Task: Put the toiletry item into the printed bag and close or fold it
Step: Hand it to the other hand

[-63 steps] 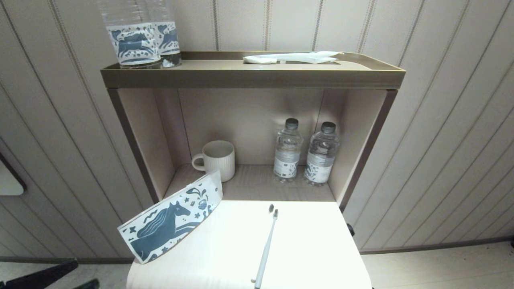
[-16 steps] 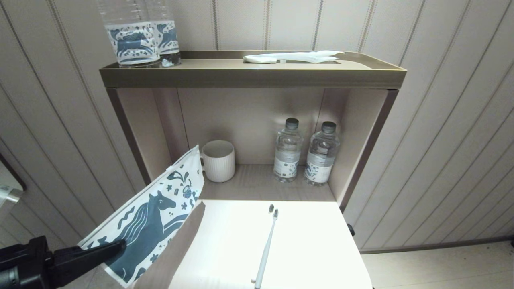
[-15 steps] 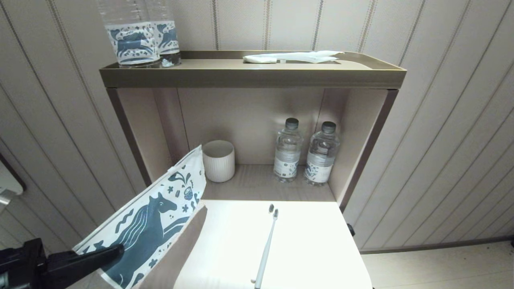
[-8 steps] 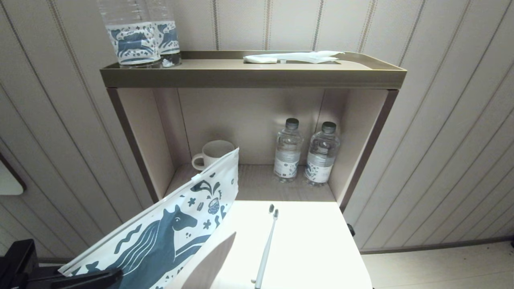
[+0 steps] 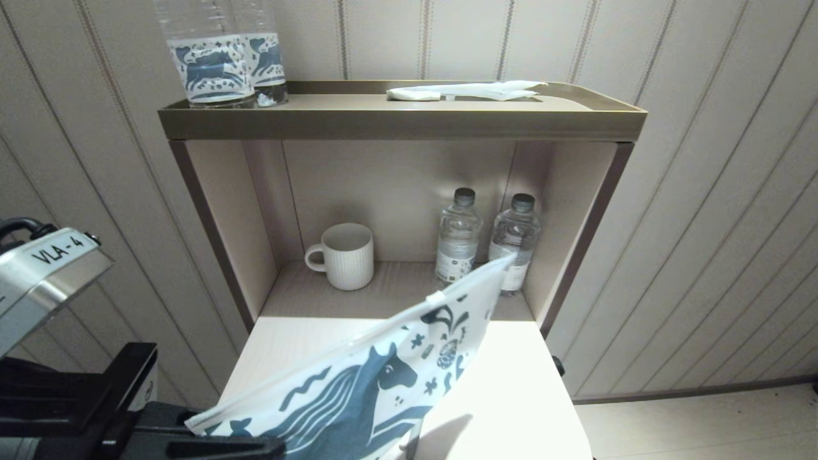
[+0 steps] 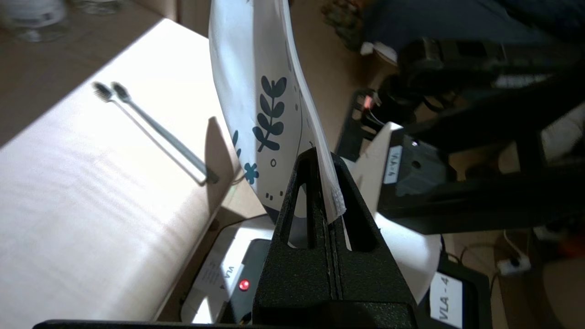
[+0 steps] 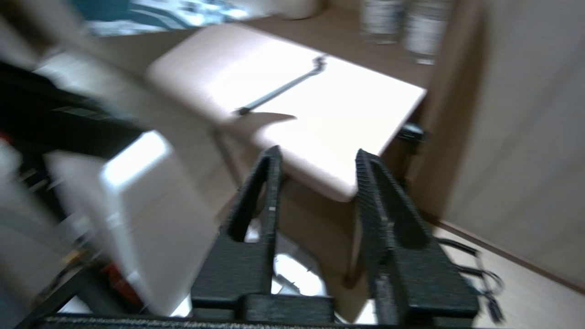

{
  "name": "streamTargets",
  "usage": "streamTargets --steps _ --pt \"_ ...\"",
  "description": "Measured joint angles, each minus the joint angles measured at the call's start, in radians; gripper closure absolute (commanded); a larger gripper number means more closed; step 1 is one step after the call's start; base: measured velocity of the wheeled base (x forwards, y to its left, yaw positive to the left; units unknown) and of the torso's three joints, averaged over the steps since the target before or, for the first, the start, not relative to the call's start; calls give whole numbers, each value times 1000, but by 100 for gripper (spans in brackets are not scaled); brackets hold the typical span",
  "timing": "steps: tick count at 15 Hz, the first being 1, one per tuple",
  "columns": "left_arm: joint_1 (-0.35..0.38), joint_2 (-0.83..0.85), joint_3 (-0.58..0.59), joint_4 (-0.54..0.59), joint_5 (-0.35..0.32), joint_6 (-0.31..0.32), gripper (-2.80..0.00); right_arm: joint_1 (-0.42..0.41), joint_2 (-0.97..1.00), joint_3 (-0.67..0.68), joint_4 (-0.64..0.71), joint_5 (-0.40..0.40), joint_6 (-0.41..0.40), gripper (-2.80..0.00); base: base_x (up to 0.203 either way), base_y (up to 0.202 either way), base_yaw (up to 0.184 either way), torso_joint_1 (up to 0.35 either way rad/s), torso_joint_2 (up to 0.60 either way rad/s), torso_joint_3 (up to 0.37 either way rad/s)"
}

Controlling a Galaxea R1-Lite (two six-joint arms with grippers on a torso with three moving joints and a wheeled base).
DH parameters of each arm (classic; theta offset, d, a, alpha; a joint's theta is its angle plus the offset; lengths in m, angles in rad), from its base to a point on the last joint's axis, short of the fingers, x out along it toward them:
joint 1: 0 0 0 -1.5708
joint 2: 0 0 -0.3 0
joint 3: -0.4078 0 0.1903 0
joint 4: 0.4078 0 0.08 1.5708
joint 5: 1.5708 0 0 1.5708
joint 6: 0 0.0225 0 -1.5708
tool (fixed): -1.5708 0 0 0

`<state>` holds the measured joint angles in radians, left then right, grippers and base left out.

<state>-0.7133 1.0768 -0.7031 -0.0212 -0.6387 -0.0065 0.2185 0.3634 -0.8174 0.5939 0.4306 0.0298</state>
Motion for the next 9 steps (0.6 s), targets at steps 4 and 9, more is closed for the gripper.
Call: streamTargets --steps 4,9 --pt "-74 57 -55 103 0 153 0 337 245 -121 4 28 -13 -280 0 0 0 0 0 0" --pt "-108 104 -92 104 -4 185 0 443 565 -166 -27 51 -185 -280 0 0 0 0 0 0"
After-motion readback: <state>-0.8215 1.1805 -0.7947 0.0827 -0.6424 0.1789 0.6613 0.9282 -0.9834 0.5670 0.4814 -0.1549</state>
